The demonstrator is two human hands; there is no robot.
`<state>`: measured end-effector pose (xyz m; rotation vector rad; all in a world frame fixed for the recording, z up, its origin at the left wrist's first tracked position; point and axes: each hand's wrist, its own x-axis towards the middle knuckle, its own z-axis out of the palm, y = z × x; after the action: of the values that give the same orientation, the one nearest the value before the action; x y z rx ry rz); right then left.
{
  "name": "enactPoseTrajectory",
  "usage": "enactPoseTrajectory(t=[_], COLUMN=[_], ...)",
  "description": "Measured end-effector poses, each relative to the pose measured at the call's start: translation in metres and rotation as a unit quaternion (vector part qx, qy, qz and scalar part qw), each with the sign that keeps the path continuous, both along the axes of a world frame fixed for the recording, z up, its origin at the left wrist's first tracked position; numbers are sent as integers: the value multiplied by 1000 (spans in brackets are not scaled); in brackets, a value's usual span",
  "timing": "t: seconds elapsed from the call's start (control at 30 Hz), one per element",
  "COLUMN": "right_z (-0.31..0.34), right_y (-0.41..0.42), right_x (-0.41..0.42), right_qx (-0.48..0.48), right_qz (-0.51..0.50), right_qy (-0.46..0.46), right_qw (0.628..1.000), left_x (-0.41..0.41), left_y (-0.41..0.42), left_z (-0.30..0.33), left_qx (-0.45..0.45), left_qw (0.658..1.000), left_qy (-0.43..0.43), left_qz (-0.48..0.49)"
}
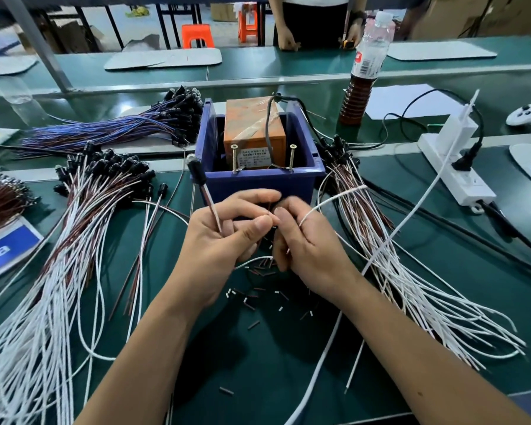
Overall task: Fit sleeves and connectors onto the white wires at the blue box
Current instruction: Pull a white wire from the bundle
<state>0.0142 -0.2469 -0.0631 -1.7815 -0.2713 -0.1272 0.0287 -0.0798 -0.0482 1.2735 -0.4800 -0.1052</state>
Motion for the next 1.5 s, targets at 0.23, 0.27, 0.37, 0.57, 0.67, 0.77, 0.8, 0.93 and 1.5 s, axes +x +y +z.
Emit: enactPoseTrajectory(t=[0.23,0.27,0.37,0.57,0.67,0.77,0.8,0.93,1.5], right_z=[1,1,2,7,10,10,10,8,2], right_y=[5,4,3,-11,-16,-17,-17,-17,-18], right_x=[1,1,0,-1,4,7,8,7,7], right_qx=[-107,-111,-124,83,206,236,227,183,78], right_qz=[76,82,93,110,55,14,6,6,16], right_qy=[13,14,-2,41,47,54,62,56,51], right_qw=[991,990,988,990,976,970,972,982,996], left_x=[-4,-3,2,12,12,10,10,8,16], left_y=[-9,-9,-4,16,20,21,21,20,15], left_z=[12,11,8,7,4,1,0,0,-8], left_qx=[11,13,15,7,44,70,73,97,85], left_qw=[995,996,999,992,985,974,971,960,965], left_qy=[-45,-41,-19,122,142,161,165,163,206], left_qz=[-83,-74,-31,-34,-92,-142,-159,-204,-138])
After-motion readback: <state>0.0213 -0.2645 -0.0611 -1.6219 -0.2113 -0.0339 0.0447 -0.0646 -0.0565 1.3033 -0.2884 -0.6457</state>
